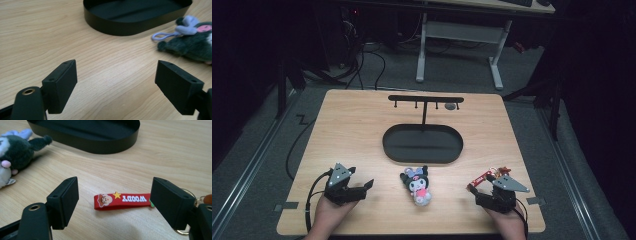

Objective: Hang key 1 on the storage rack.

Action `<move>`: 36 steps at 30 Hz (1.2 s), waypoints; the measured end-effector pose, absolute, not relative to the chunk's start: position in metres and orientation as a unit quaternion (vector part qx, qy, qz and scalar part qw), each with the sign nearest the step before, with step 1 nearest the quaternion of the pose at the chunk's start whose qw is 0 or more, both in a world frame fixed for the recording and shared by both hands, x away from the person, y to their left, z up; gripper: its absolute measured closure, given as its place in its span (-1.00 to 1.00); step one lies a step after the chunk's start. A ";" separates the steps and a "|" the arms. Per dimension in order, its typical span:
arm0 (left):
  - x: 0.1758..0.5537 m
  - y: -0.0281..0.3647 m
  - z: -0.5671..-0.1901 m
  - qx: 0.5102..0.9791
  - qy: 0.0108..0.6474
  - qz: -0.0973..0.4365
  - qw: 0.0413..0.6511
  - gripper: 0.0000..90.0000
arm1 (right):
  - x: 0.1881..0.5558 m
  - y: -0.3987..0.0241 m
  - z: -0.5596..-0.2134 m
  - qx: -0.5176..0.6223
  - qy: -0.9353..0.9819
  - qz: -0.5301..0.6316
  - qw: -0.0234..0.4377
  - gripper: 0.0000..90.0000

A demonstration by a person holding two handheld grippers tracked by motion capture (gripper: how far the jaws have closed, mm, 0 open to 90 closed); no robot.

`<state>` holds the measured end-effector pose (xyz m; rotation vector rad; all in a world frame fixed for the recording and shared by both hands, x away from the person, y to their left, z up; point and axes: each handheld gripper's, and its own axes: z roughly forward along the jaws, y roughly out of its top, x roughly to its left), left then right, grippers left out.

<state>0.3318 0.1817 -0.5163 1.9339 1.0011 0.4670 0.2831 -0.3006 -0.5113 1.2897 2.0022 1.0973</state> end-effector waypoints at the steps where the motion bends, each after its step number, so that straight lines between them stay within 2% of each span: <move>1: 0.332 0.182 -0.516 0.779 0.403 0.188 0.441 -0.59 | 0.283 -0.301 -0.511 0.475 0.738 0.404 0.257 -0.49; 3: 0.332 0.180 -0.519 0.789 0.397 0.191 0.427 -0.59 | 0.280 -0.299 -0.510 0.466 0.737 0.403 0.278 -0.49; 13: 0.339 0.184 -0.523 0.784 0.412 0.170 0.433 -0.50 | 0.283 -0.303 -0.511 0.469 0.733 0.414 0.267 -0.48; 17: 0.339 0.187 -0.522 0.774 0.412 0.153 0.456 -0.48 | 0.282 -0.303 -0.509 0.458 0.740 0.403 0.285 -0.46; 23: 0.337 0.183 -0.521 0.787 0.398 0.156 0.445 -0.43 | 0.282 -0.300 -0.510 0.457 0.744 0.388 0.295 -0.48; 29: 0.335 0.179 -0.521 0.797 0.387 0.168 0.433 -0.46 | 0.283 -0.297 -0.511 0.456 0.747 0.384 0.293 -0.49; 36: 0.335 0.176 -0.518 0.795 0.382 0.179 0.435 -0.60 | 0.282 -0.297 -0.513 0.460 0.752 0.376 0.287 -0.52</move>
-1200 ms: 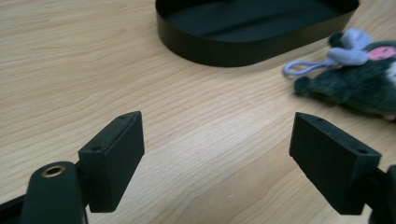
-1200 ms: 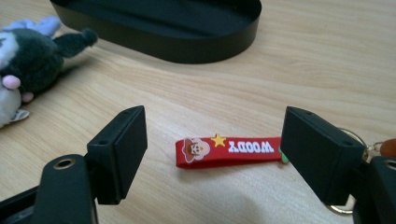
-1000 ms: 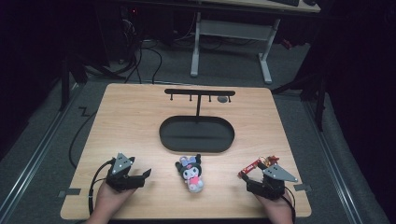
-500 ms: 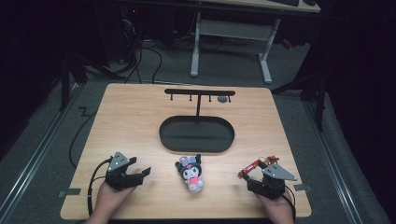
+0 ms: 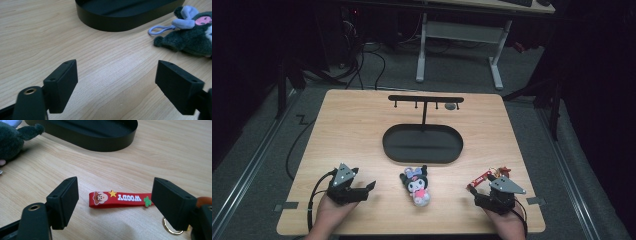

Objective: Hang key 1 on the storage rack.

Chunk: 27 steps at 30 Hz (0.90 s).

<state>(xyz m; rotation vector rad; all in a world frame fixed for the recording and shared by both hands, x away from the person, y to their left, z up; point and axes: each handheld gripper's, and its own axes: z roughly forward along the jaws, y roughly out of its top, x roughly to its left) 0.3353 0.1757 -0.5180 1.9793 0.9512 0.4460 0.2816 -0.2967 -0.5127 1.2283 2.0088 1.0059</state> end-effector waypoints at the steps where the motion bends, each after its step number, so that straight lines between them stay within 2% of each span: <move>1: 0.336 0.175 -0.518 0.794 0.383 0.176 0.438 -0.62 | 0.281 -0.297 -0.513 0.463 0.751 0.377 0.280 -0.52; 6: 0.340 0.168 -0.520 0.800 0.382 0.180 0.426 -0.70 | 0.281 -0.299 -0.512 0.472 0.751 0.377 0.268 -0.52; 10: 0.341 0.162 -0.521 0.807 0.377 0.183 0.416 -0.84 | 0.281 -0.300 -0.512 0.478 0.751 0.366 0.271 -0.52; 27: 0.341 0.159 -0.517 0.807 0.359 0.185 0.431 -0.80 | 0.292 -0.296 -0.497 0.494 0.763 0.342 0.238 -0.53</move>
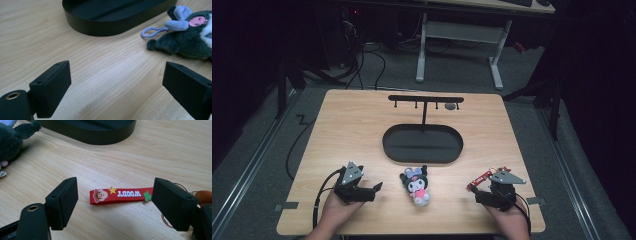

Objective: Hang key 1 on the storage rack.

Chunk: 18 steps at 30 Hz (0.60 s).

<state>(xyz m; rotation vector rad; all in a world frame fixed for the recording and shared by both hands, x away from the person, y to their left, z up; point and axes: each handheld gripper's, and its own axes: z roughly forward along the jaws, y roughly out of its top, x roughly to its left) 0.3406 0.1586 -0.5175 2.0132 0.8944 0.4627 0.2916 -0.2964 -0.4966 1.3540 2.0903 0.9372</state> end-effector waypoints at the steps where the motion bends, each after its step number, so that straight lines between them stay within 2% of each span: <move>1: 0.341 0.159 -0.517 0.806 0.358 0.188 0.433 -0.80 | 0.292 -0.295 -0.496 0.495 0.763 0.340 0.238 -0.52; 18: 0.349 0.156 -0.522 0.816 0.358 0.168 0.423 -0.80 | 0.310 -0.268 -0.494 0.505 0.787 0.291 0.205 -0.53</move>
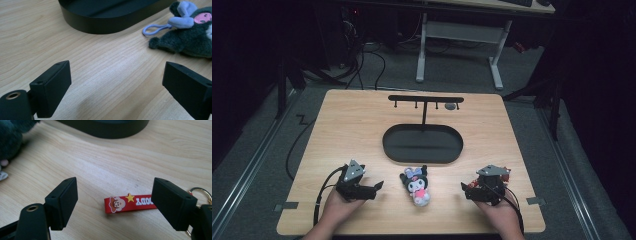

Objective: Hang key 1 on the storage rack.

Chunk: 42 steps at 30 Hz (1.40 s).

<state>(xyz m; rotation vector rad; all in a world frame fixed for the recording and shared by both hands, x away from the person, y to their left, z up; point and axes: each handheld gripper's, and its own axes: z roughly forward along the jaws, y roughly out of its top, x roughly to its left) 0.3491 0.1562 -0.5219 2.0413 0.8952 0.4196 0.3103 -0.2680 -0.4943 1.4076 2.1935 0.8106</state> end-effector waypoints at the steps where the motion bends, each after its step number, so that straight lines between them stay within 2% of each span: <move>1: 0.349 0.155 -0.522 0.817 0.355 0.169 0.423 -0.80 | 0.310 -0.268 -0.494 0.505 0.787 0.291 0.205 -0.53; 17: 0.345 0.154 -0.522 0.820 0.361 0.159 0.414 -0.81 | 0.315 -0.274 -0.484 0.517 0.812 0.237 0.127 -0.45; 25: 0.347 0.153 -0.525 0.825 0.352 0.164 0.410 -0.69 | 0.316 -0.276 -0.474 0.518 0.823 0.209 0.102 -0.42; 36: 0.346 0.156 -0.523 0.823 0.349 0.166 0.416 -0.69 | 0.313 -0.294 -0.458 0.528 0.829 0.162 0.085 -0.47; 42: 0.344 0.156 -0.523 0.824 0.344 0.166 0.418 -0.69 | 0.313 -0.305 -0.453 0.534 0.830 0.136 0.086 -0.37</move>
